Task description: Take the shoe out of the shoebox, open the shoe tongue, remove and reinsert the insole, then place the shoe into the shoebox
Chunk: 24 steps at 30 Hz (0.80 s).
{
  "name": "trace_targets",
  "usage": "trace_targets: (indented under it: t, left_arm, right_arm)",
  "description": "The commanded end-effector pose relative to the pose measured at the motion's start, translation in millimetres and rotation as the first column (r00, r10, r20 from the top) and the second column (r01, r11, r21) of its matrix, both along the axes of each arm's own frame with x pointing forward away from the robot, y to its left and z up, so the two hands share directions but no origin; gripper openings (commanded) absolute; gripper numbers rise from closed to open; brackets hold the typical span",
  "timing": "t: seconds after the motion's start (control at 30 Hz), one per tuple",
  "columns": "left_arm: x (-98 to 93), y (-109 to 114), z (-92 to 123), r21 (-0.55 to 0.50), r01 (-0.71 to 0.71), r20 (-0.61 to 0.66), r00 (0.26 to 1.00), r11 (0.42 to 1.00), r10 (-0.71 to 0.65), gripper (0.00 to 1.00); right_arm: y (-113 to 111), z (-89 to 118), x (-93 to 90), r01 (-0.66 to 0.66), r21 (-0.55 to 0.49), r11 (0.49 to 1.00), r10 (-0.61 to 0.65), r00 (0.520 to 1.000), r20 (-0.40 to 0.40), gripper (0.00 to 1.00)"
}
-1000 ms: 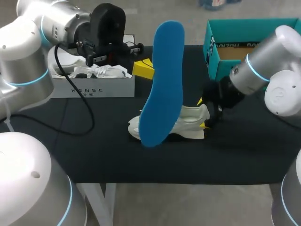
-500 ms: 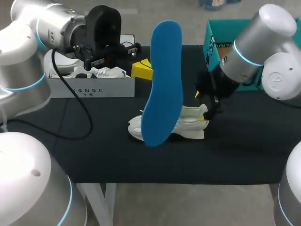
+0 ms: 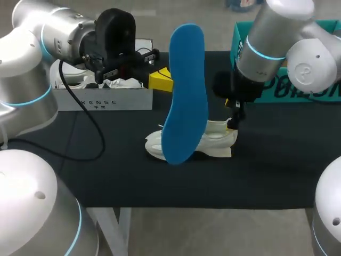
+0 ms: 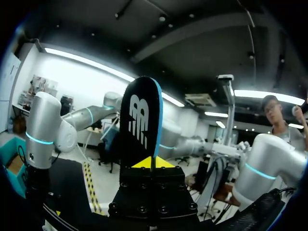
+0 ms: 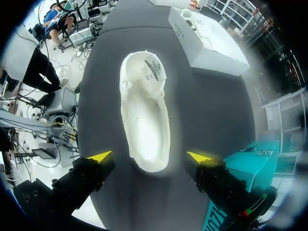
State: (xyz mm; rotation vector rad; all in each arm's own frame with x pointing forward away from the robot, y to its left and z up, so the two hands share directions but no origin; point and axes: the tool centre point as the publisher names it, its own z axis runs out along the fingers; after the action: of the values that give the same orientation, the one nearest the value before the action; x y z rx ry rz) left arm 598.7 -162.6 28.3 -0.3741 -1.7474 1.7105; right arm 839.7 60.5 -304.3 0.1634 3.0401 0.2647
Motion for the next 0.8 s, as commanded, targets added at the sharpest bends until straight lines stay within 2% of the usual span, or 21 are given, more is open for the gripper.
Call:
trace_targets:
  t: [0.03,0.43,0.5,0.8]
  left_arm:
    - [0.5,-0.3,-2.2,-0.008,0.002,-0.003,1.0,1.0,-0.002,0.0]
    - [1.2,-1.2,-4.0,-0.008,-0.007,-0.021,1.0,1.0,0.007,0.0]
    - [1.2,-1.2,-4.0,-0.008,-0.007,-0.021,1.0,1.0,0.007,0.0]
    - [1.2,-1.2,-4.0,-0.008,-0.007,-0.021,1.0,1.0,0.007,0.0]
  right_arm:
    - [4.7,3.6,-2.5,0.017,-0.089,0.996,-0.015,0.999,0.032,1.0]
    - [4.7,3.6,-2.5,0.017,-0.089,0.996,-0.015,0.999,0.032,1.0]
    - [2.8,3.8,-7.4,0.023,-0.087,0.996,-0.021,0.999,0.029,1.0]
    - [-5.6,10.7,-17.4,0.045,-0.194,0.98,-0.041,0.999,0.024,1.0]
